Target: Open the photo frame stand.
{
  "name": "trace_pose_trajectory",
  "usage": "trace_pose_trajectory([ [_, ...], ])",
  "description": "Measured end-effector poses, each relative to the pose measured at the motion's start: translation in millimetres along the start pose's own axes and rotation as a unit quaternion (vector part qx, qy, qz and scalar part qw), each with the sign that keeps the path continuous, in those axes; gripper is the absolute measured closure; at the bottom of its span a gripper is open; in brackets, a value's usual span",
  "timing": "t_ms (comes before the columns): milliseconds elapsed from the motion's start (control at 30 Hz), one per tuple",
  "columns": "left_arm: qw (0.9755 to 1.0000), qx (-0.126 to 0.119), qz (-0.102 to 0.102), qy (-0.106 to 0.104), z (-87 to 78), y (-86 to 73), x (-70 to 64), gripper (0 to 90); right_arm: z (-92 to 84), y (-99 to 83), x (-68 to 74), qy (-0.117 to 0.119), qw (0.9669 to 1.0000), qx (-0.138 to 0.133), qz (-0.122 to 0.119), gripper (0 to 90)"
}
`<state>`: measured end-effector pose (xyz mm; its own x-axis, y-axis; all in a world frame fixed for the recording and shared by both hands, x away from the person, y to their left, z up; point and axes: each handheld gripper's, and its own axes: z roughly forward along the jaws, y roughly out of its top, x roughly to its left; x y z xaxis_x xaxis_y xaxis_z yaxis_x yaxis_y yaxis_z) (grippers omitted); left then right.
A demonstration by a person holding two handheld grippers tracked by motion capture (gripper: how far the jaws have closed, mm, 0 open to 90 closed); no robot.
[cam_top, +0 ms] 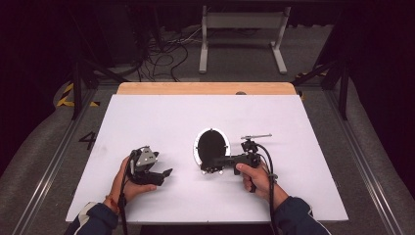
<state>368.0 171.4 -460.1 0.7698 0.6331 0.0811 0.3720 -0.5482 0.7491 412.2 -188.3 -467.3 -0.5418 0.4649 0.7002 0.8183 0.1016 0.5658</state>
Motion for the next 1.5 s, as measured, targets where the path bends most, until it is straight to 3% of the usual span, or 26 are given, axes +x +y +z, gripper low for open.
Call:
trace_pose_trajectory([
  [267, 0.9998, 0.004, 0.002, -0.018, 18.3, 14.4, -1.6, 21.5, 11.1, 8.4, -5.5, 0.013, 0.9997, -0.007, 0.02, 50.2],
  [367, 0.9995, 0.013, 0.017, -0.021, 28.5, 19.2, -0.4, 22.3, 15.2, 9.9, -6.6, 0.017, 0.9994, -0.014, 0.027, 50.6],
  [400, 0.9994, 0.019, 0.016, -0.024, 31.7, 21.3, 0.5, 22.3, 16.4, 10.5, -6.1, 0.017, 0.9994, -0.016, 0.027, 51.0],
  [567, 0.9994, 0.003, -0.001, -0.035, 40.6, 30.9, 5.6, 23.7, 16.5, 10.6, -6.3, 0.017, 0.9995, -0.014, 0.022, 53.6],
  [700, 0.9985, 0.001, -0.016, -0.053, 45.9, 36.6, 9.4, 22.8, 15.9, 10.2, -6.1, 0.017, 0.9997, -0.014, 0.007, 55.7],
  [733, 0.9974, -0.007, -0.03, -0.065, 48.2, 39.6, 11.3, 22.4, 15.7, 10.2, -6.0, 0.015, 0.9998, -0.013, 0.002, 56.1],
  [800, 0.9952, -0.011, -0.034, -0.091, 52.4, 40.7, 13.5, 22.2, 15.6, 10.3, -4.4, 0.012, 0.9998, -0.012, -0.004, 56.5],
  [833, 0.9952, -0.011, -0.034, -0.091, 52.4, 40.7, 13.5, 20.5, 15.6, 10.3, -4.4, 0.012, 0.9998, -0.012, -0.004, 56.5],
  [867, 0.9928, -0.004, -0.044, -0.111, 56.9, 41.8, 15.0, 20.5, 15.7, 10.3, -3.3, 0.009, 0.9998, -0.011, -0.011, 56.4],
  [933, 0.9934, -0.002, -0.048, -0.104, 60.6, 43.9, 16.5, 19.6, 16.1, 10.3, 0.6, 0.004, 0.999, -0.014, -0.043, 56.5],
  [1033, 0.9925, -0.013, -0.05, -0.111, 64.3, 47.4, 20.4, 19.5, 16.3, 11.0, 4.5, -0.003, 0.9978, -0.012, -0.066, 56.5],
  [1167, 0.9925, -0.004, -0.04, -0.115, 69.2, 52.1, 19.6, 19.4, 16.1, 10.6, 5.1, -0.002, 0.9973, -0.012, -0.072, 56.5],
  [1200, 0.9914, -0.007, -0.05, -0.12, 70.3, 53.1, 19.4, 19.8, 16.2, 10.4, 5.3, -0.003, 0.9971, -0.013, -0.075, 56.5],
  [1233, 0.9912, -0.008, -0.046, -0.124, 71.5, 54.3, 20.3, 20.1, 16.1, 10.3, 5.9, -0.003, 0.9969, -0.014, -0.078, 56.4],
  [1400, 0.9905, 0.006, -0.043, -0.131, 75.8, 56.8, 19.5, 20.1, 16.1, 10.6, 9.0, -0.006, 0.9946, -0.013, -0.103, 56.4],
  [1433, 0.9886, 0.001, -0.057, -0.139, 75.9, 56.7, 19.5, 20.4, 16.1, 10.6, 8.9, -0.006, 0.9944, -0.014, -0.105, 56.4],
  [1500, 0.9881, 0.001, -0.057, -0.143, 76.1, 57.5, 20.1, 21.0, 15.9, 10.2, 8.8, -0.003, 0.9942, -0.014, -0.106, 56.5],
])
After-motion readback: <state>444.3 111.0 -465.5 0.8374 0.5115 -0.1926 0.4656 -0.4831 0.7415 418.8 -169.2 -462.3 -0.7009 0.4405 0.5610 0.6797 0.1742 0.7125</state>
